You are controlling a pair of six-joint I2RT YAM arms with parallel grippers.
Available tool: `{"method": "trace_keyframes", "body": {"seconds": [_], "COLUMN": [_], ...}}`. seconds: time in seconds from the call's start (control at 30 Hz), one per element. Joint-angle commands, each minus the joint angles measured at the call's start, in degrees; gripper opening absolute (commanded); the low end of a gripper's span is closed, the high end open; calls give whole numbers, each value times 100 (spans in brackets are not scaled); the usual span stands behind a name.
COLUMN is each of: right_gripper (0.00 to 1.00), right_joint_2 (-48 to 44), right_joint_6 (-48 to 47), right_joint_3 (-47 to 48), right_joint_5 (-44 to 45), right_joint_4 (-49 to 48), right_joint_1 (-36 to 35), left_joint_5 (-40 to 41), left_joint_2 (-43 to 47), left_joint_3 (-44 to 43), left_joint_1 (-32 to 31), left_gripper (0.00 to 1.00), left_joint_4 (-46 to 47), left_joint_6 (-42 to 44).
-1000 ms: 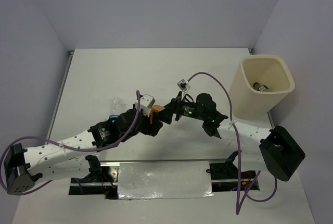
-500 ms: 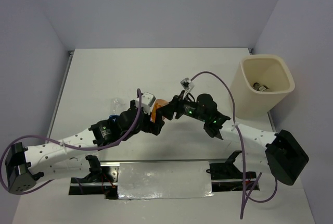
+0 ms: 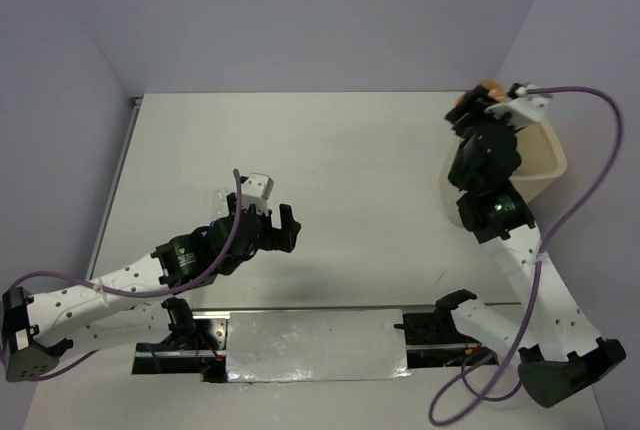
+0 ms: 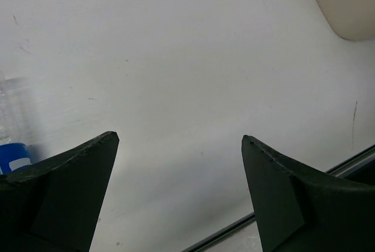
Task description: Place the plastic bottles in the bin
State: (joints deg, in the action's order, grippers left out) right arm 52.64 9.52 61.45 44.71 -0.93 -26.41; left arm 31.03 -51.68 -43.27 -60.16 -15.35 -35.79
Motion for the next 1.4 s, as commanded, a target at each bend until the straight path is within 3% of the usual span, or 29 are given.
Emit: {"method": "trace_keyframes", "body": {"seconds": [0.0, 0.07, 0.2, 0.3, 0.33, 0.43, 0.57, 0.67, 0.9, 1.03, 1.17, 1.37], "right_gripper": [18, 20, 23, 61, 85, 100, 100, 100, 100, 100, 100, 100], "right_joint_2": [368, 614, 1195, 1327, 1328, 1214, 801, 555, 721, 695, 660, 502], "right_joint_6": [-221, -642, -610, -197, -161, -64, -292, -644, -592, -189, -3, 217], "right_joint_3": [708, 998, 1281, 1299, 1282, 1325, 1396, 1405, 1353, 555, -53, -809], "right_joint_5": [1191, 1294, 1533, 927, 804, 497, -1247, -2217, -3685, -3987, -4189, -4444], "right_joint_4": [1112, 1147, 1577, 1982, 2026, 2123, 2106, 2044, 1922, 1255, 841, 357], "right_joint_1": [1162, 1611, 2289, 2597, 2597, 2597, 2510, 1993, 700, 366, 85, -4], "left_joint_5": [255, 316, 239, 88, 70, -43, -333, -378, -255, 114, 202, 308], "left_joint_2": [228, 272, 264, 167, 97, 35, 35, 44, 237, 316, 168, -666], "left_joint_3": [143, 152, 187, 205, 187, 169, 310, 494, 995, 1101, 1171, 1057], "left_joint_1": [66, 171, 478, 759, 839, 1199, 1805, 2209, 2737, 2825, 2861, 2966], "left_gripper": [99, 99, 99, 99, 99, 99, 99, 99, 99, 99, 99, 99], "left_joint_4": [59, -125, -319, -450, -512, -758, -907, -1232, -1821, -1989, -1533, -1287], "left_joint_6": [-182, -314, -569, -701, -745, -903, -1140, -1386, -1870, -2081, -1853, -1695]}}
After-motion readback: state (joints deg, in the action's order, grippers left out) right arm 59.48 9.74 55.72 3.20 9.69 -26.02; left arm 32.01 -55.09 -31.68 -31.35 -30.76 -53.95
